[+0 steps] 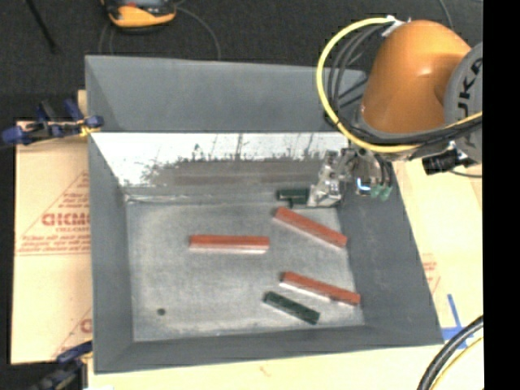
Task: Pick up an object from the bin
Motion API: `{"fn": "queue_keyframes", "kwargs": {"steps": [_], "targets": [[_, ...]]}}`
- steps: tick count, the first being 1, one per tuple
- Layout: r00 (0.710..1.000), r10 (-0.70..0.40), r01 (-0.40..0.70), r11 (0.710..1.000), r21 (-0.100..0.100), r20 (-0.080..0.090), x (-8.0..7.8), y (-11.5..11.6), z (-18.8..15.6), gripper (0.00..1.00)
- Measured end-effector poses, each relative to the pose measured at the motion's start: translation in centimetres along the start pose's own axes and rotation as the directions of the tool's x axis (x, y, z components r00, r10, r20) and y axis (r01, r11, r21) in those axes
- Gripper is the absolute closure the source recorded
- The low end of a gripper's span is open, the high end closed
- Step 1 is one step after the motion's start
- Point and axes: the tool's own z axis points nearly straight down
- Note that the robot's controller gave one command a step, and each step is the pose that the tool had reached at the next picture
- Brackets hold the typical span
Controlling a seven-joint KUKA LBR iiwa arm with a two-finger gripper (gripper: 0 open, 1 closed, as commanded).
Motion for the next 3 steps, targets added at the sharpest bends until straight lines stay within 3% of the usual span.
{"fn": "queue_keyframes", "kwargs": {"steps": [1,2,3], "targets": [[0.999,0.035,-0.035,0.999,0.0,-0.014,-0.2,2.8,11.2,0.0],[0.999,0.034,-0.034,0.999,0.001,-0.009,-0.4,2.7,11.0,0.0],[0.981,0.194,-0.194,0.981,0.002,-0.013,0.1,5.2,17.8,1.0]]}}
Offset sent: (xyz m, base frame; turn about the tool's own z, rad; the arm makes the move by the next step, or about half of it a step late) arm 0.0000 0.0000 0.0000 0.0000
